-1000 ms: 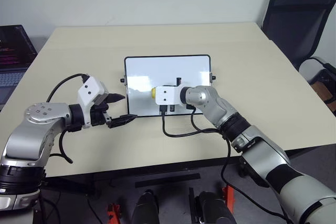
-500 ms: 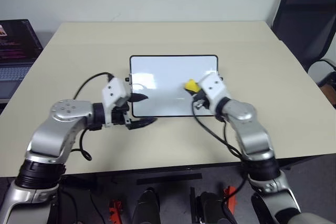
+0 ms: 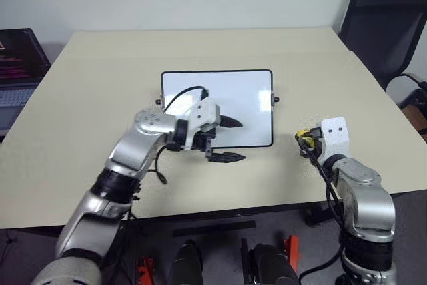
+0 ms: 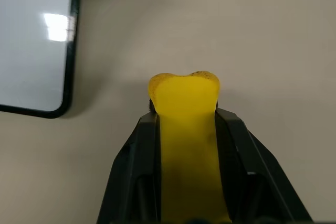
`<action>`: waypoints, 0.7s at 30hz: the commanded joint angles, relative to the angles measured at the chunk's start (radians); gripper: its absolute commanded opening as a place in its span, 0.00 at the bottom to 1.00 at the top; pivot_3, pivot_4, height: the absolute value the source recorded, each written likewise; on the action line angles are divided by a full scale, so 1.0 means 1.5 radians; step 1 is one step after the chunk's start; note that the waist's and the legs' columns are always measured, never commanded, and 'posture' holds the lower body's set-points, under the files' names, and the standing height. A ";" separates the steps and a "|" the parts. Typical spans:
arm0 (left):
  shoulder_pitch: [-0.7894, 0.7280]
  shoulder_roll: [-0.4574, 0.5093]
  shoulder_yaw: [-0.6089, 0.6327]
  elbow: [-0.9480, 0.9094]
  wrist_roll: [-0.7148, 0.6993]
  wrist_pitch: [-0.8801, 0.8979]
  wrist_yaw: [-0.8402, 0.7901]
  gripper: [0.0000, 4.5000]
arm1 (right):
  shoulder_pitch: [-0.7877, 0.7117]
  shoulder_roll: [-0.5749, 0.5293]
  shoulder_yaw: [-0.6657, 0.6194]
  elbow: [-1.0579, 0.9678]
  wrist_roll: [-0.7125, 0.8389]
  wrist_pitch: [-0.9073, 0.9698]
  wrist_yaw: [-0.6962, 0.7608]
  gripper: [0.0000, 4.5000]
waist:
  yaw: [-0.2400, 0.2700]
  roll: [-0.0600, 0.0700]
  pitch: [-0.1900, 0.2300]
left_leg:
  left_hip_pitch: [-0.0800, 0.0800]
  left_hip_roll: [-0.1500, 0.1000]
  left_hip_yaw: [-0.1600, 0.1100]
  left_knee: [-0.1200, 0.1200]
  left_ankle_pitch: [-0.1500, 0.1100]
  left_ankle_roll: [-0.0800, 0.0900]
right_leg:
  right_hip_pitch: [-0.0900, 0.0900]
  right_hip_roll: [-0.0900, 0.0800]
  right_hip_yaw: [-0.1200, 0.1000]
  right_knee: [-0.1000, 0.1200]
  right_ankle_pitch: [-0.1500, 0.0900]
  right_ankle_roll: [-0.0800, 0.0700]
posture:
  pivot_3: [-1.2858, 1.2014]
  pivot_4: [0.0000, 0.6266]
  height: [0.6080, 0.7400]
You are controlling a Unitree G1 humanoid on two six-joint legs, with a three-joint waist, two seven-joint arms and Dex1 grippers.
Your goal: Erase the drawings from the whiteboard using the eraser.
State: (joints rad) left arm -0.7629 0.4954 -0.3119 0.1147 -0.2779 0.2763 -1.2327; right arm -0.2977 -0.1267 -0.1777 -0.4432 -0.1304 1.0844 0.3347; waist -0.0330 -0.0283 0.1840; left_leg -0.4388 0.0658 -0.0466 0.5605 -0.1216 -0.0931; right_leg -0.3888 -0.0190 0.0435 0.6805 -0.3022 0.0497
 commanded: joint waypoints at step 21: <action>0.120 -0.008 0.141 -0.062 0.010 0.032 0.162 1.00 | -0.043 -0.042 -0.048 0.036 0.166 -0.183 -0.034 0.99 | -0.006 0.001 0.000 | 0.000 0.000 0.000 -0.001 0.000 0.000 | 0.000 0.000 0.000 0.001 0.000 0.000 | 0.52 0.24 1.00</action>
State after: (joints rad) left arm -0.5928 0.4745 -0.1568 0.1019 -0.2343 0.3031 -1.0335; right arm -0.3738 -0.1752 -0.2745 -0.3137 0.0994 0.8524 0.2513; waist -0.0424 -0.0270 0.1845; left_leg -0.4387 0.0662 -0.0470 0.5592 -0.1215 -0.0929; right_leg -0.3891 -0.0188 0.0435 0.6812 -0.3022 0.0495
